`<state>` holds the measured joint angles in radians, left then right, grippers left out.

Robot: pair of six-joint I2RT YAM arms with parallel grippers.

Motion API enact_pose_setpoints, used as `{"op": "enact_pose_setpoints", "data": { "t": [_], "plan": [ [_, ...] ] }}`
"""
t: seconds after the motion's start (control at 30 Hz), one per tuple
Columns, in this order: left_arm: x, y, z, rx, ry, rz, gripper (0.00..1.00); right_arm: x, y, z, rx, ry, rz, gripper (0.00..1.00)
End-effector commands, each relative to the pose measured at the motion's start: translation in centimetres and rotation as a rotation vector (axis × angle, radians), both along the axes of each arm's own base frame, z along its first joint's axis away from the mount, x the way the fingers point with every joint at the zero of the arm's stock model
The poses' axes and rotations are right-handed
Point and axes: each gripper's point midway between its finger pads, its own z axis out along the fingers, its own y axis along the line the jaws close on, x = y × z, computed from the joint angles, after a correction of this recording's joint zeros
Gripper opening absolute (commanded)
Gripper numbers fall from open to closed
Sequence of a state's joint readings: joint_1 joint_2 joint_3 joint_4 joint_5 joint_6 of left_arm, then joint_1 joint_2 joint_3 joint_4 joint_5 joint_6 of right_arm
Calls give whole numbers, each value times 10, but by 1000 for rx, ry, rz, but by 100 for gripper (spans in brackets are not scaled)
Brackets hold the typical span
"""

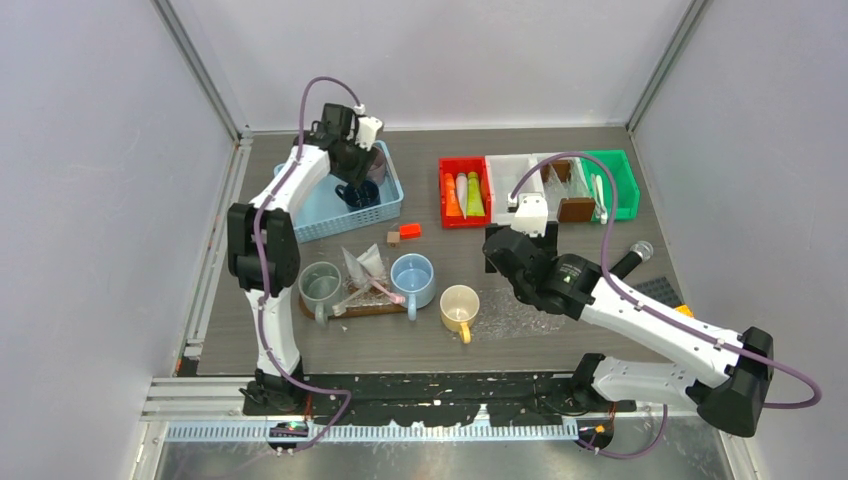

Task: Prepare toiletry sets of a toothbrush and toothpaste on the tray
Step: Pick up the cup from the storage box.

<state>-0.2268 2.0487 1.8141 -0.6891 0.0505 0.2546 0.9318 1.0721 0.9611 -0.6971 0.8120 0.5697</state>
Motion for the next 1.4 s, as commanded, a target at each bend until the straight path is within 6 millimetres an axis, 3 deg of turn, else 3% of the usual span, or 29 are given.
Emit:
{"op": "enact_pose_setpoints", "data": {
  "t": [0.0, 0.2, 0.4, 0.5, 0.73, 0.8, 0.97, 1.37],
  "plan": [
    [14, -18, 32, -4, -96, -218, 47, 6, 2, 15, -2, -22, -6, 82],
    [19, -22, 9, 0, -13, -296, 44, 8, 6, 17, -12, -14, 1, 82],
    [3, -20, -10, 8, 98, -381, 42, 10, 10, 17, -20, -7, 5, 82],
    [0, -16, -3, 1, 89, -382, 42, 11, 10, 16, -28, -3, 6, 82],
    [6, -21, 40, -39, -36, -362, 45, 13, 15, 12, -38, 10, 16, 82],
    [6, -20, 45, -35, -48, -366, 45, 13, 15, 12, -39, 12, 17, 82],
    [7, -8, 24, -6, 6, -364, 47, 11, 13, 11, -35, 12, 17, 82],
    [6, -3, -22, 18, 123, -377, 47, 11, 13, 11, -38, 16, 18, 82]
  ]
}}
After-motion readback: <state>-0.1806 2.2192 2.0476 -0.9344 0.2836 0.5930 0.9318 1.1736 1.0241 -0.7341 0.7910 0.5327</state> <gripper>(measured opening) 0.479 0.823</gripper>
